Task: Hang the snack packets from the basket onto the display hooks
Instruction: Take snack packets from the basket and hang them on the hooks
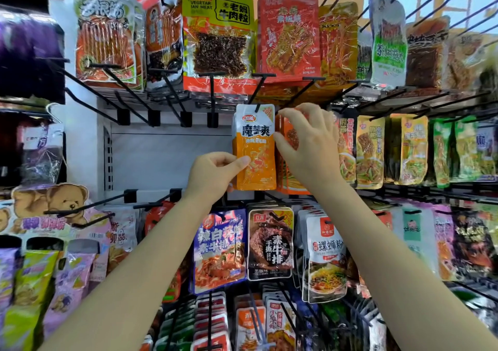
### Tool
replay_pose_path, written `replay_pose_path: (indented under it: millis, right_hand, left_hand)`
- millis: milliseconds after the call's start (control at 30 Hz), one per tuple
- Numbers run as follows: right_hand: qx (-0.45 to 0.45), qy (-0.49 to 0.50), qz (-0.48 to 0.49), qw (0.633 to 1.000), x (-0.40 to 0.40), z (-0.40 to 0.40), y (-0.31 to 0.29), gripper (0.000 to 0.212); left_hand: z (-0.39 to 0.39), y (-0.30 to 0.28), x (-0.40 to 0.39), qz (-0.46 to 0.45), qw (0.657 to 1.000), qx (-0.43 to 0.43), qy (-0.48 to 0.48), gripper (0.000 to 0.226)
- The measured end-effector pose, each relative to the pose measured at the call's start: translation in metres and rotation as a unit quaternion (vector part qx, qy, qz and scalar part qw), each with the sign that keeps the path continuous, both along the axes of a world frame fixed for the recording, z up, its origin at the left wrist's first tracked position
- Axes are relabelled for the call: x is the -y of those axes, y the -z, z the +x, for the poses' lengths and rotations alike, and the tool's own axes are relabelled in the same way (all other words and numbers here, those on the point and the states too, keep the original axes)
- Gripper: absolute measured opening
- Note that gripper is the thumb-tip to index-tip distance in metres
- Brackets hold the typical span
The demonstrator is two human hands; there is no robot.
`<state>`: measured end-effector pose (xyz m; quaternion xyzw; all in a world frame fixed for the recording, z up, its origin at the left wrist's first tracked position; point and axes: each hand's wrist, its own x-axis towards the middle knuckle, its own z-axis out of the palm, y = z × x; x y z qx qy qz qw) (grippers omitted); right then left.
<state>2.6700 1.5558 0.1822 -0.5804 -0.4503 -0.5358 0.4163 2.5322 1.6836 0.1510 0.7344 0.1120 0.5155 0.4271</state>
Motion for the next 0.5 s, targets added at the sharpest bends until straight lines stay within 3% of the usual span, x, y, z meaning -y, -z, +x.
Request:
replay_pose_path:
  millis: [167,333,500]
  right_hand:
    - [-0.003,0.038,-0.105,0.994,-0.003,0.012,0.004,0.046]
    - [0.001,0.083,-0.15,0.985,-0.014,0.021,0.002,0.048]
    - [-0.016,0.051,-0.163,0.985,-0.018,0.023,0.004,0.048]
  left_hand:
    - [0.011,-0.003,-0.004,0.018,0.999,-0.026,-0.043,0.027]
    - [0.014,-0.004,-0.01,0.007,0.998,-0.041,-0.051,0.024]
    - [0.011,-0.003,-0.012,0.011,0.997,-0.044,-0.057,0.022]
